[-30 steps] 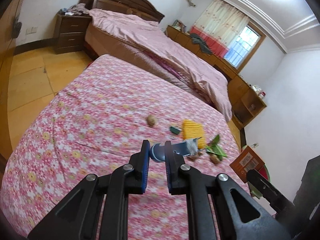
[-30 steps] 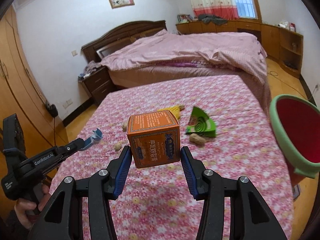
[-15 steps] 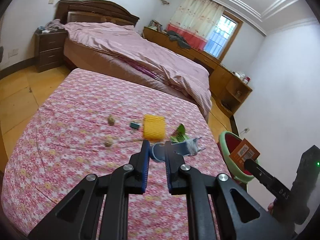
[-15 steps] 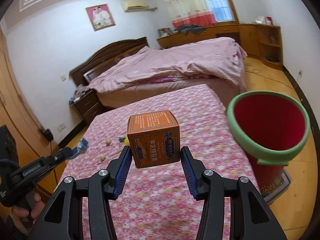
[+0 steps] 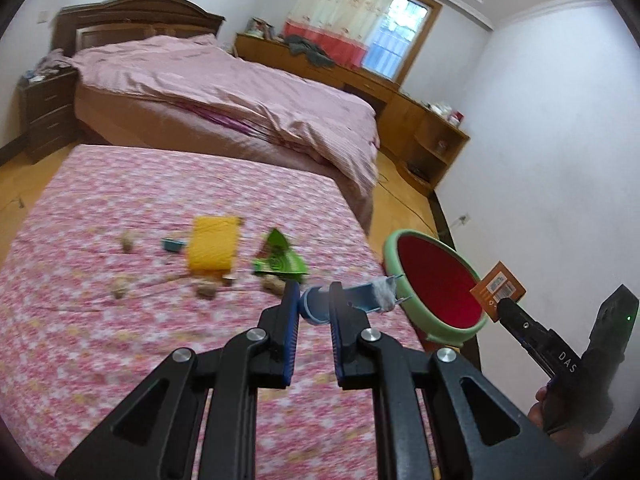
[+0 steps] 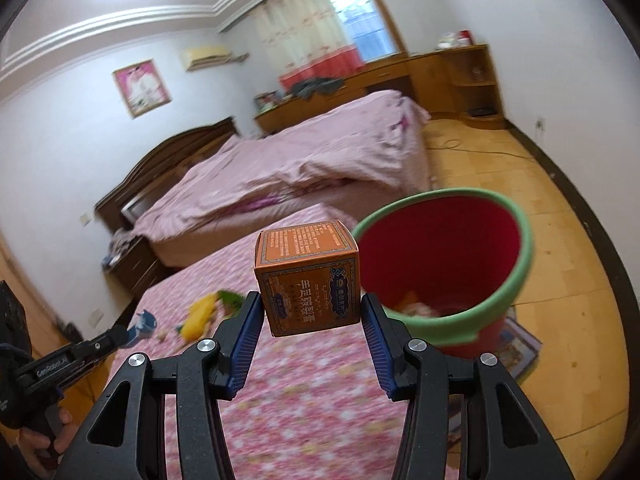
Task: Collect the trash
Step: 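Carry the orange box and blue tube over the red bin with both tools, then open both tools to drop the orange box and blue tube into the bin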
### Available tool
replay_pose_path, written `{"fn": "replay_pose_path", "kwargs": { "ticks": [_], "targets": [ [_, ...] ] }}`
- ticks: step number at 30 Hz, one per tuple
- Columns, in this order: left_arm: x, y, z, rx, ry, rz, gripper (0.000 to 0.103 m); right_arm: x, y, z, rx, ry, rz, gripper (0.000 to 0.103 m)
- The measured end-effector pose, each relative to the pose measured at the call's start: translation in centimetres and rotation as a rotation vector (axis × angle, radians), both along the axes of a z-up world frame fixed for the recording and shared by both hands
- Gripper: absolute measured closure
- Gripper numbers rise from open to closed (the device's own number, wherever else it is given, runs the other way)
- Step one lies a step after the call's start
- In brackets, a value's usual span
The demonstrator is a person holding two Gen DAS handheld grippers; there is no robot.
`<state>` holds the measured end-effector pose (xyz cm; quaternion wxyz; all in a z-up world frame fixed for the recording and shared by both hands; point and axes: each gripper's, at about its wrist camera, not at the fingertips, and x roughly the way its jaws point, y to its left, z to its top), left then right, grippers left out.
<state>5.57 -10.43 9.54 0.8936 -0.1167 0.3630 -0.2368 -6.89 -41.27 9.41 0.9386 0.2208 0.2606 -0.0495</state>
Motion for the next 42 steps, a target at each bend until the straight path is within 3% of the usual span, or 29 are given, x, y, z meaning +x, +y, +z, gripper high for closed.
{"fn": "replay_pose_path", "kwargs": {
  "ticks": [11, 25, 33, 37, 42],
  "targets": [
    [3.6, -9.3, -0.4, 0.071, 0.0, -0.128, 0.09, 0.2, -5.8, -2.3, 0.052, 0.032, -0.119, 0.051],
    [7.0, -20.3, -4.1, 0.148, 0.019, -0.281, 0.09, 1.4, -9.7, -6.0, 0.071, 0.118, -0.194, 0.051],
    [8.0, -22.6, -5.6, 0.174, 0.03, -0.294, 0.089, 1.9, -10.1, -6.5, 0.058, 0.115, -0.193, 0.05],
    [8.1, -22.7, -5.7, 0.177, 0.039, -0.292, 0.073, 1.8, -10.1, -6.7, 0.066, 0.105, -0.186, 0.05],
    [7.8, -21.8, -5.2, 0.164, 0.031, -0.279, 0.072, 1.6, -10.0, -6.7, 0.076, 0.098, -0.186, 0.05]
  ]
}}
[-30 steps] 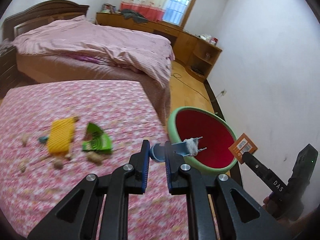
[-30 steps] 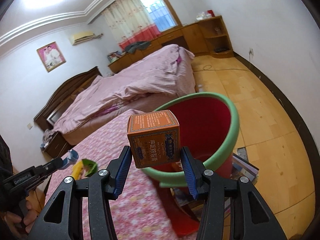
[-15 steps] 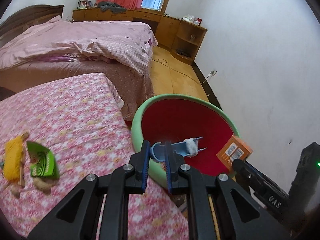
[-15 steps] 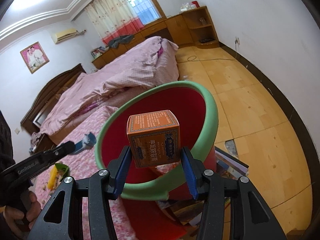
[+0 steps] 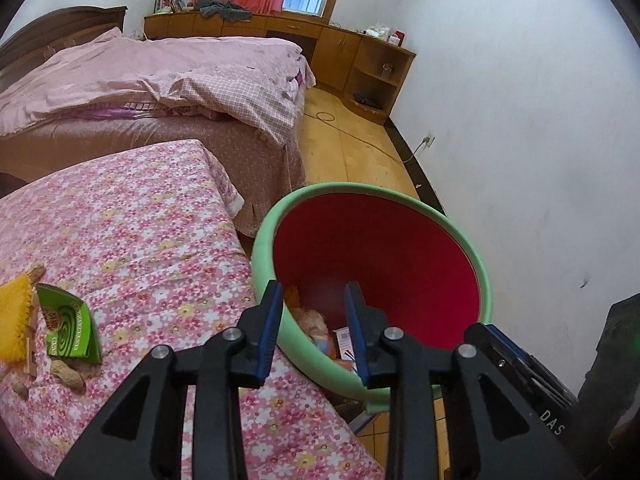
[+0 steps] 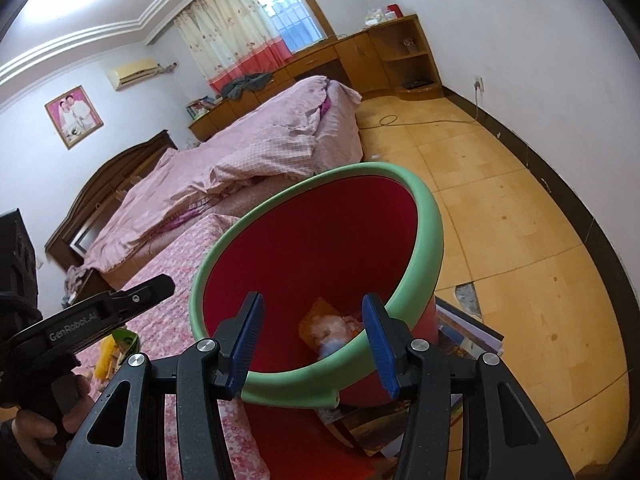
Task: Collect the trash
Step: 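Open both tools to drop the orange box and blue tube into the bin, then move both tools back over the bed toward the remaining trash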
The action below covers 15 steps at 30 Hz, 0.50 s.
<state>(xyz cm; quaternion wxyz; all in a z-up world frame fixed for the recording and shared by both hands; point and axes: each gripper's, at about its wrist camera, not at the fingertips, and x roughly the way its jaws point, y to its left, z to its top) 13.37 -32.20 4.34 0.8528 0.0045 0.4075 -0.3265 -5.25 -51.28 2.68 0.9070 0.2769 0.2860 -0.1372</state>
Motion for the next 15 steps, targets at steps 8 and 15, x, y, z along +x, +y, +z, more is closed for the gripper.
{"fn": "replay_pose_path", "kwargs": {
  "ticks": [8, 15],
  "targets": [
    [-0.4, 3.1, 1.0, -0.009, 0.006, 0.063, 0.072, -0.3, 0.8, 1.0, -0.003, -0.021, 0.006, 0.05],
    [-0.2, 6.7, 1.7, -0.008, -0.003, 0.137, 0.072, -0.2, 1.8, 1.5, -0.006, -0.026, 0.029, 0.05]
  ]
}}
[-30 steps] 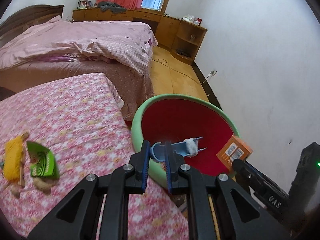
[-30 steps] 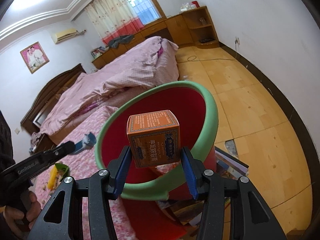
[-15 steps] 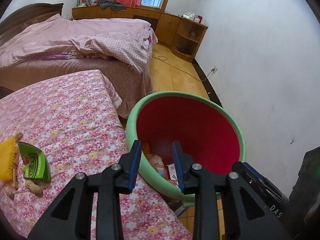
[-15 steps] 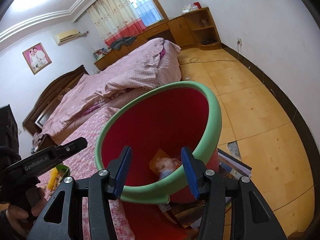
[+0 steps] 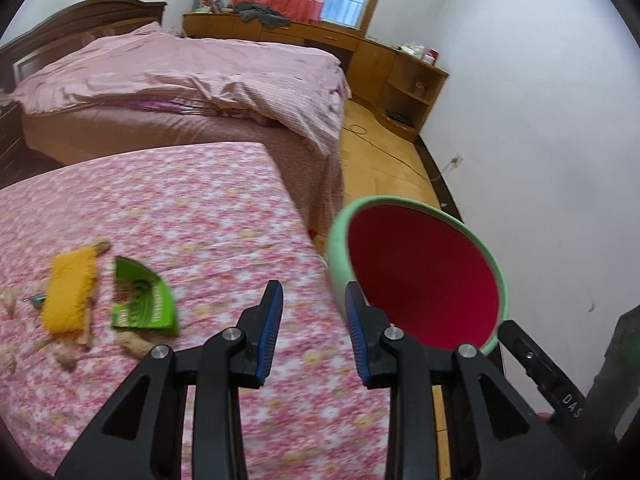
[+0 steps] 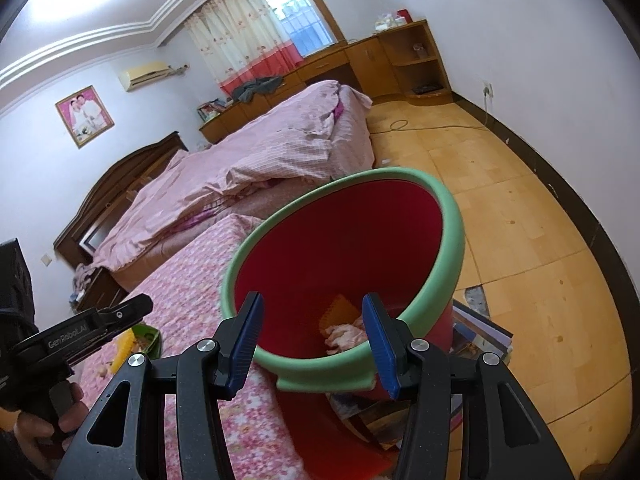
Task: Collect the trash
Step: 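Move both tools back over the bed toward the remaining trash, then grasp the yellow foam mesh with the left tool while the right tool approaches the green coil box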
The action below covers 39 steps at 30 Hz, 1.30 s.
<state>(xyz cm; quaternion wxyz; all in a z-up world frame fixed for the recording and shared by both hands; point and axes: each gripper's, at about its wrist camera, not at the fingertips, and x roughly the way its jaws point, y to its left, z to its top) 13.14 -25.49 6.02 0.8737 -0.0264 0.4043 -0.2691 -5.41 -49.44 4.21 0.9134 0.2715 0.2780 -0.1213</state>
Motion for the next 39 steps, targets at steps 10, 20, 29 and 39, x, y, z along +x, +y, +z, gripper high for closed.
{"fn": "replay_pose_path", "kwargs": {
  "ticks": [10, 20, 29, 39],
  "targets": [
    [1.7, 6.3, 0.2, 0.019, 0.009, 0.125, 0.072, 1.2, 2.0, 0.5, 0.005, 0.023, 0.047, 0.05],
    [4.4, 11.9, -1.1, 0.102, 0.013, 0.215, 0.071, 3.7, 4.8, 0.5, -0.012, 0.048, 0.107, 0.05],
    [6.4, 14.9, -3.6, 0.096, 0.044, 0.259, 0.061, 6.3, 7.2, -0.3, -0.031, 0.096, 0.168, 0.05],
    [7.7, 15.1, -6.5, 0.108, 0.105, 0.259, 0.061, 9.2, 9.4, -1.4, -0.037, 0.131, 0.231, 0.05]
  ]
}}
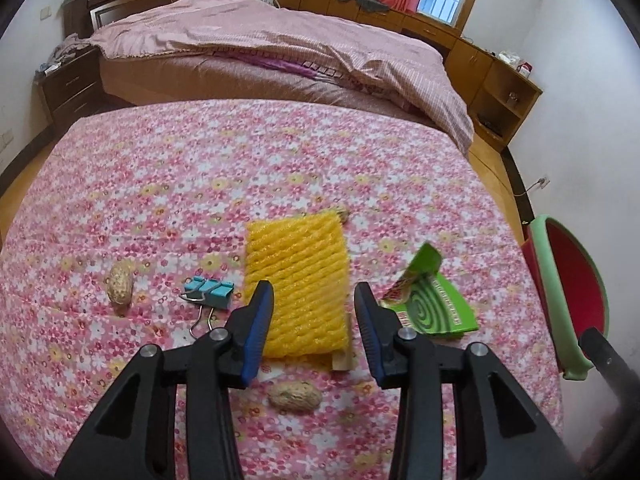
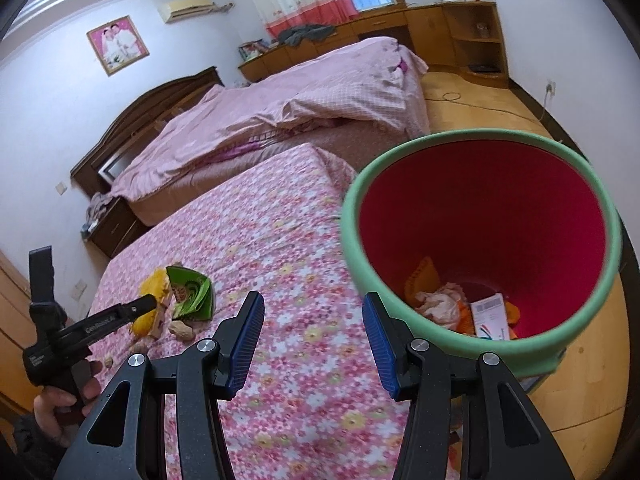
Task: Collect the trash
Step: 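Grasp the yellow foam mesh with the left tool while the right tool approaches the green coil box, then grasp the green mosquito-coil box with the right tool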
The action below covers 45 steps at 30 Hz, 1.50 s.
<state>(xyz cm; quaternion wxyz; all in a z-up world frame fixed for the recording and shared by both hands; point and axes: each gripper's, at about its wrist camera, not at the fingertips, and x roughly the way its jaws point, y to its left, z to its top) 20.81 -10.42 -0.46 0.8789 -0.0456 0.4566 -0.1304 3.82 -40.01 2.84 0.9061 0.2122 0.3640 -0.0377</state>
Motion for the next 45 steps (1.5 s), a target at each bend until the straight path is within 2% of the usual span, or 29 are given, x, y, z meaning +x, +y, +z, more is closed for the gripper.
{"fn": "replay_pose_path", "kwargs": {
  "ticks": [6, 8, 13, 16, 19, 23, 25, 27, 30, 33, 41, 44, 45],
  "targets": [
    [-0.5, -0.3, -0.3, 0.006, -0.029, -0.013, 0.061, 1.6, 1.4, -0.6, -0.002, 0.018, 0.037, 0.05],
    [-0.9, -0.5, -0.3, -0.002, -0.034, -0.029, 0.052, 2.1, 1.9, -0.7, -0.004, 0.023, 0.049, 0.05],
    [-1.6, -0.7, -0.6, -0.01, -0.057, -0.044, 0.052, 3.0, 3.4, -0.7, -0.015, 0.034, 0.079, 0.05],
    [-1.7, -0.4, -0.6, 0.012, -0.067, -0.027, 0.069, 3.5, 4.2, -0.7, -0.023, 0.041, 0.092, 0.05],
    [-2.0, 0.0, -0.8, 0.003, -0.076, -0.033, 0.074, 3.9, 5.0, -0.8, -0.022, 0.047, 0.104, 0.05],
    [-2.0, 0.6, -1.0, -0.007, -0.092, -0.07, 0.091, 4.5, 6.3, -1.1, -0.025, 0.059, 0.125, 0.05],
    [-2.1, 0.8, -1.0, -0.02, -0.094, -0.082, 0.092, 5.0, 7.0, -1.4, -0.026, 0.069, 0.138, 0.05],
    [-2.2, 1.2, -1.0, -0.042, -0.092, -0.086, 0.093, 5.3, 7.5, -1.7, -0.026, 0.077, 0.148, 0.05],
    [-2.4, 2.1, -0.5, -0.126, -0.094, -0.09, 0.097, 6.0, 8.3, -2.2, -0.024, 0.086, 0.164, 0.05],
    [-2.9, 3.2, 0.5, -0.197, -0.133, -0.088, 0.098, 6.5, 8.8, -2.5, -0.019, 0.092, 0.175, 0.05],
    [-3.0, 7.3, 2.0, -0.307, -0.192, 0.003, 0.098, 8.0, 10.2, -3.6, -0.006, 0.112, 0.199, 0.05],
    [-3.1, 8.0, 2.0, -0.322, -0.195, 0.026, 0.098, 8.5, 10.5, -3.6, 0.005, 0.104, 0.205, 0.057],
    [-2.9, 7.6, 2.0, -0.324, -0.193, 0.028, 0.098, 8.6, 10.4, -3.7, 0.007, 0.102, 0.198, 0.067]
  ]
}}
